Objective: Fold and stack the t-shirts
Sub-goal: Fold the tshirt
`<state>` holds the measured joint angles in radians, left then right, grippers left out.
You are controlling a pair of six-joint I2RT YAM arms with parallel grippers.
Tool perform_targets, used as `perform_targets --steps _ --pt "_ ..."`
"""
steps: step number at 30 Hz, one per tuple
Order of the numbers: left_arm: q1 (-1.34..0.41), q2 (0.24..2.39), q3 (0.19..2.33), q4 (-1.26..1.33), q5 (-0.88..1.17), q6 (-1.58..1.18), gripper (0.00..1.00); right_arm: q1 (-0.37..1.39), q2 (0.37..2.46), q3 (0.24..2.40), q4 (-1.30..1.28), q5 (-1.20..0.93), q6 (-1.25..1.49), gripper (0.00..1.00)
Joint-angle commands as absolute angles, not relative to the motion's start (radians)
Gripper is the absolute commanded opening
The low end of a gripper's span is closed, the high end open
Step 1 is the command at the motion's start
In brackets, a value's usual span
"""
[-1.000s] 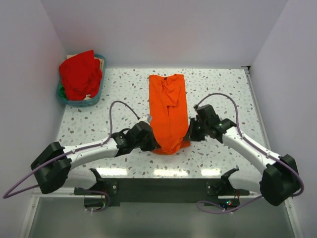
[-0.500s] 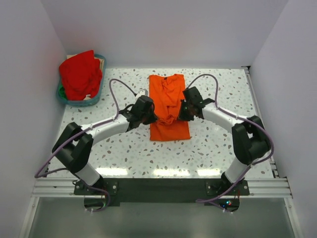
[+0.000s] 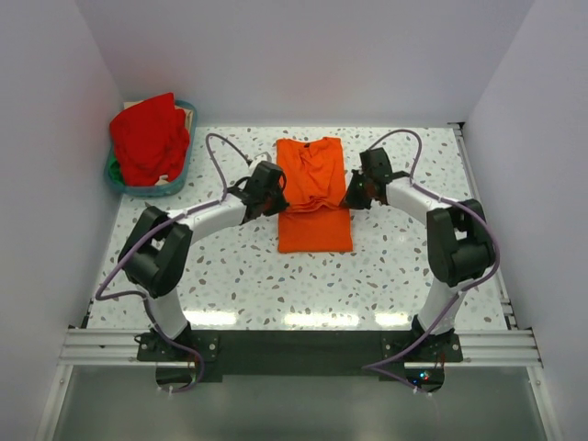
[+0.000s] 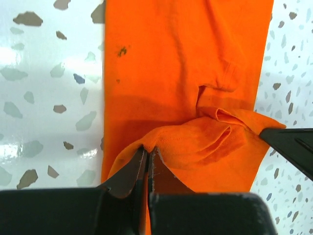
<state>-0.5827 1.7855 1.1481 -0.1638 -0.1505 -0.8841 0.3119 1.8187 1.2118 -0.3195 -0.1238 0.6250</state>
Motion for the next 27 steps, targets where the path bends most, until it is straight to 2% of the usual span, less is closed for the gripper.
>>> perform_targets --steps 1,13,16,17,19,20,23,25,27 --pt "-0.565 1.801 1.21 -0.15 -0.15 -0.839 0.0 0.304 1.839 1.269 -0.265 -0.17 0.604 0.0" --pt "-0.494 1.878 1.27 -0.115 -0.055 -0.775 0.0 0.279 1.919 1.345 -0.247 -0.216 0.618 0.01" --pt "-0.465 1.882 1.278 -0.054 0.02 -0.712 0.23 0.247 1.914 1.351 -0.25 -0.235 0.618 0.25" --pt "-0.444 1.881 1.285 -0.052 0.064 -0.701 0.36 0.22 1.911 1.344 -0.245 -0.245 0.624 0.39" --pt "-0.425 1.858 1.278 -0.045 0.089 -0.672 0.48 0.192 1.882 1.329 -0.226 -0.281 0.632 0.51" --pt "-0.413 1.844 1.26 -0.031 0.106 -0.666 0.54 0.178 1.87 1.319 -0.222 -0.287 0.632 0.6" --pt "-0.413 1.769 1.204 -0.015 0.1 -0.658 0.58 0.187 1.81 1.298 -0.227 -0.27 0.609 0.61" --pt "-0.417 1.729 1.174 0.023 0.112 -0.666 0.53 0.209 1.778 1.275 -0.225 -0.247 0.598 0.61" --pt "-0.437 1.715 1.149 0.014 0.098 -0.669 0.43 0.25 1.75 1.25 -0.226 -0.203 0.58 0.6"
